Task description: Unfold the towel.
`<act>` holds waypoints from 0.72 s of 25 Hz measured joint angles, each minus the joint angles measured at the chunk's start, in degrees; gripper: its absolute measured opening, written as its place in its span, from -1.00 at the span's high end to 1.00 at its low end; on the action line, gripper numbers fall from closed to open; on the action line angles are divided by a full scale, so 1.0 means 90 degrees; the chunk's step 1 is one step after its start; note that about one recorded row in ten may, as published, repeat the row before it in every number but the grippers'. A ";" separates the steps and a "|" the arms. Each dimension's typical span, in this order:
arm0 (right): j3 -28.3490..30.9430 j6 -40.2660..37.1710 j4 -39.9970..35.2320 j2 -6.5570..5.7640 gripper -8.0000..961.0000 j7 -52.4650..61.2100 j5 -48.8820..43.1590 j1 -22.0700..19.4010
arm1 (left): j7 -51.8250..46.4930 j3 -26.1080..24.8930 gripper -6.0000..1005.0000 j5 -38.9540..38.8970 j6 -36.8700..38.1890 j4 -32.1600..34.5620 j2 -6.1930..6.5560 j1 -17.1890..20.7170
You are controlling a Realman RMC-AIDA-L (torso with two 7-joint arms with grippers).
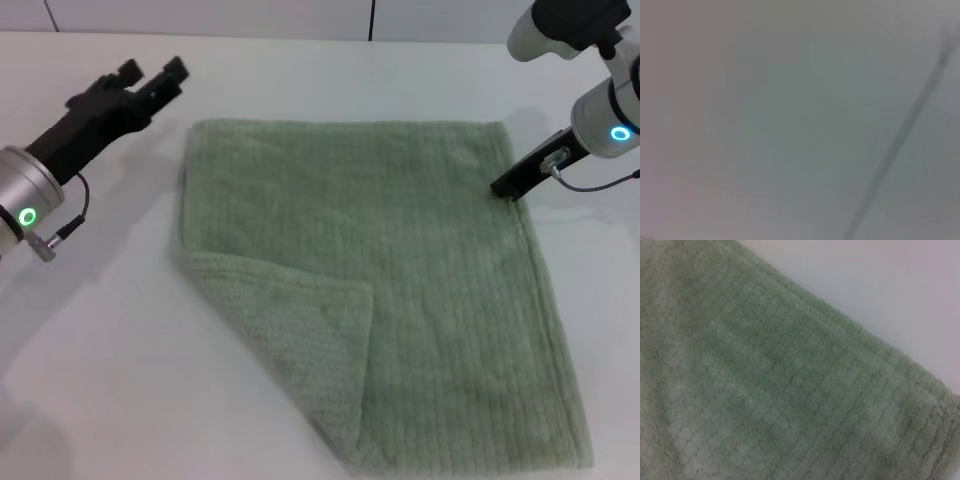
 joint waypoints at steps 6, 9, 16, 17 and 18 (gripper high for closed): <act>-0.0008 -0.0003 0.0010 0.0000 0.98 0.0000 0.0000 0.0001 | -0.1095 0.2217 -0.59 0.0000 0.0437 0.1278 0.0005 0.0203; -0.0007 -0.0003 0.0017 -0.0001 0.98 0.0000 0.0000 0.0001 | -0.1532 0.3265 -0.59 0.0001 0.0651 0.1952 0.0008 0.0376; 0.0032 0.0003 0.0198 -0.0004 0.98 -0.0126 -0.0002 0.0102 | -0.2393 0.4488 -0.59 0.0802 0.1091 0.3181 0.0023 0.0602; 0.0032 0.0003 0.0198 -0.0004 0.98 -0.0126 -0.0002 0.0102 | -0.2393 0.4488 -0.59 0.0802 0.1091 0.3181 0.0023 0.0602; 0.0032 0.0004 0.0202 -0.0005 0.98 -0.0129 -0.0003 0.0109 | -0.2471 0.4493 -0.59 0.0938 0.1128 0.3216 0.0019 0.0574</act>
